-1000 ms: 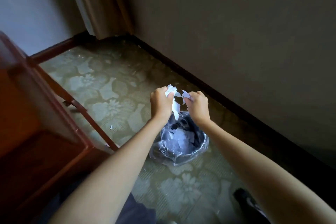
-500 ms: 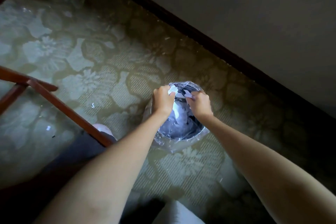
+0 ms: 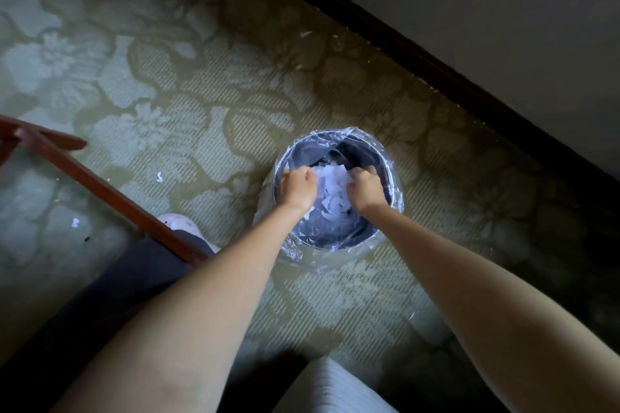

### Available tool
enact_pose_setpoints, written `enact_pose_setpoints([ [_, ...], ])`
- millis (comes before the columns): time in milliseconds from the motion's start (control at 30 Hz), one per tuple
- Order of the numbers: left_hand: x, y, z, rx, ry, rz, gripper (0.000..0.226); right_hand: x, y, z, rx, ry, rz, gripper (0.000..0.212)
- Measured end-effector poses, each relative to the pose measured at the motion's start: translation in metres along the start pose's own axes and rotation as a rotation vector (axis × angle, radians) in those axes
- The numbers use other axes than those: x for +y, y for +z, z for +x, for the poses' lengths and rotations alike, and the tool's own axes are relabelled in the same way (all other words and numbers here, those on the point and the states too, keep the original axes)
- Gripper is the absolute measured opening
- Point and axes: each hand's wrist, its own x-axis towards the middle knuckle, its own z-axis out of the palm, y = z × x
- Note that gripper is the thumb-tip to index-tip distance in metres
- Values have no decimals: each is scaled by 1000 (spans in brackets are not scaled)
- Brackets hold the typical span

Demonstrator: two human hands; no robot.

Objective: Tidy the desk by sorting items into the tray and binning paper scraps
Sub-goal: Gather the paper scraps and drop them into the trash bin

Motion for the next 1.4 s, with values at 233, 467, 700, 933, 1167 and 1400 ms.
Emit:
enact_pose_setpoints([
  [233, 4, -10, -12, -30, -39, -42, 39, -5, -4, -6, 21, -5, 44, 30],
  [467, 14, -34, -44, -68, 24, -4, 54, -19, -19, -33, 40, -77, -69, 29],
  [700, 32, -90, -98, 104, 132, 170, 40, -58, -58, -86, 125, -290, -263, 30],
  [933, 66, -179, -189, 431, 267, 307, 36, -133, -117, -178, 410, -577, -430, 28],
  [1167, 66, -278, -323, 797, 344, 318, 37, -216, -139, -300, 644, -873, -311, 27],
  [1400, -43, -334, -431, 1080, 223, 239, 32, -293, -84, -423, 654, -1215, -247, 27],
])
